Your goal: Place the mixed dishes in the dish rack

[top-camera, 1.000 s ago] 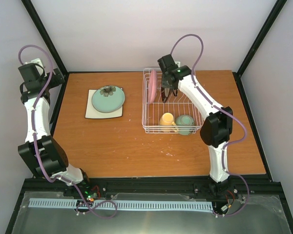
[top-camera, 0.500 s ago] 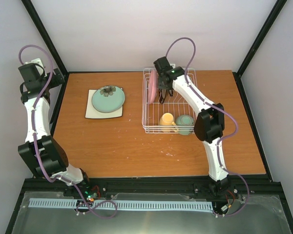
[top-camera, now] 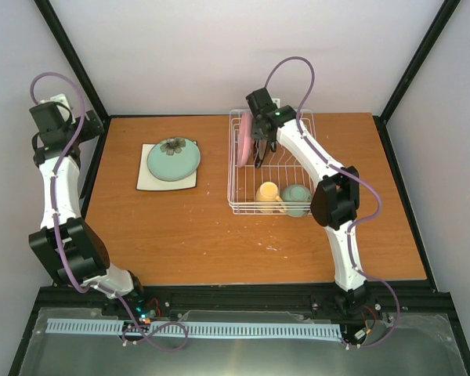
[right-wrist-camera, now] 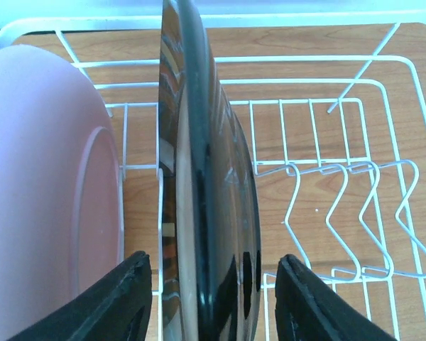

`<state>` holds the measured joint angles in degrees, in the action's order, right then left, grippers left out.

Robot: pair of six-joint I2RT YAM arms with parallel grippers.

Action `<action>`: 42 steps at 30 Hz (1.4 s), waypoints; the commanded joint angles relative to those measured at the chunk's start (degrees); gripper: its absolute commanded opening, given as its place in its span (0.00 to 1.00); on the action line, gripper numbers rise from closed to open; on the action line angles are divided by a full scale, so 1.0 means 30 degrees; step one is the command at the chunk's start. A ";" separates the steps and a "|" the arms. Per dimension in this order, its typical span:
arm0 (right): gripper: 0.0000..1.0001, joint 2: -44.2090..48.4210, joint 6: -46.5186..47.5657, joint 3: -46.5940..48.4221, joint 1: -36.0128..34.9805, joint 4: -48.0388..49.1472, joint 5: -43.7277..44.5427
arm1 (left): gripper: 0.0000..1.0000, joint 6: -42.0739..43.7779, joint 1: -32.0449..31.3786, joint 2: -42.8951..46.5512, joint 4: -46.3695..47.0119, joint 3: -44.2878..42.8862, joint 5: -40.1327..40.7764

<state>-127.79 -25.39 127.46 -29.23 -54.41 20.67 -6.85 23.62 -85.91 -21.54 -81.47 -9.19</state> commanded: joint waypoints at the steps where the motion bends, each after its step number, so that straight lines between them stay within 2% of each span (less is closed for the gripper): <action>1: 0.49 0.0231 -0.0067 0.0440 -0.0041 0.0219 0.0384 | 1.00 0.0333 0.0011 0.0089 0.0036 0.0142 -0.0807; 6: 0.58 0.1244 -0.0012 0.0148 -0.0041 0.0668 0.1295 | 1.00 0.0183 0.0064 -0.0445 0.0053 0.0504 -0.4367; 7: 0.65 0.1567 0.0031 0.0013 -0.0041 0.0829 0.1473 | 1.00 0.0187 0.0179 -0.0648 0.0038 0.0502 -0.5644; 8: 0.67 0.1879 0.0073 -0.0179 -0.0041 0.1014 0.1653 | 1.00 0.0154 0.0308 -0.0882 -0.0041 0.0509 -0.6905; 12: 0.68 0.3288 0.0250 -0.0618 -0.0013 0.1424 0.2737 | 0.99 0.0566 0.0917 -0.2475 -0.0703 0.0269 -1.3240; 14: 0.69 0.4097 0.0287 -0.1222 -0.0011 0.1491 0.3630 | 0.93 0.0957 0.1029 -0.3502 -0.1563 -0.0043 -1.5516; 15: 0.73 0.4564 0.0303 -0.1396 -0.0011 0.1581 0.4145 | 0.83 0.1173 0.1048 -0.4019 -0.2010 -0.0164 -1.6068; 17: 0.76 0.5532 0.0598 -0.2004 0.0025 0.2143 0.5007 | 0.55 0.1621 0.1140 -0.4945 -0.2709 -0.0354 -1.7399; 18: 0.76 0.6029 0.0895 -0.2431 0.0034 0.2643 0.5248 | 0.48 0.1692 0.1190 -0.5400 -0.2981 -0.0463 -1.7724; 20: 0.76 0.6858 0.1328 -0.3096 0.0180 0.3457 0.5382 | 0.41 0.2520 0.1210 -0.6557 -0.4108 -0.1044 -1.8609; 23: 0.76 0.7364 0.1516 -0.3329 0.0388 0.3837 0.5123 | 0.40 0.3609 0.1210 -0.8600 -0.6369 -0.2316 -1.8828; 33: 0.76 0.7389 0.1363 -0.3687 0.0392 0.4120 0.3698 | 0.40 0.3359 0.1173 -1.2003 -0.6713 -0.3197 -1.8135; 42: 0.75 0.6916 0.1667 -0.3217 0.0428 0.4338 0.3027 | 0.42 0.3440 0.0027 -1.3347 -0.7421 -0.4659 -1.5014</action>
<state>-105.67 -21.41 116.75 -28.03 -42.59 30.59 1.67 25.58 -124.73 -42.13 -91.88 -58.26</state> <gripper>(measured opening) 0.754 0.418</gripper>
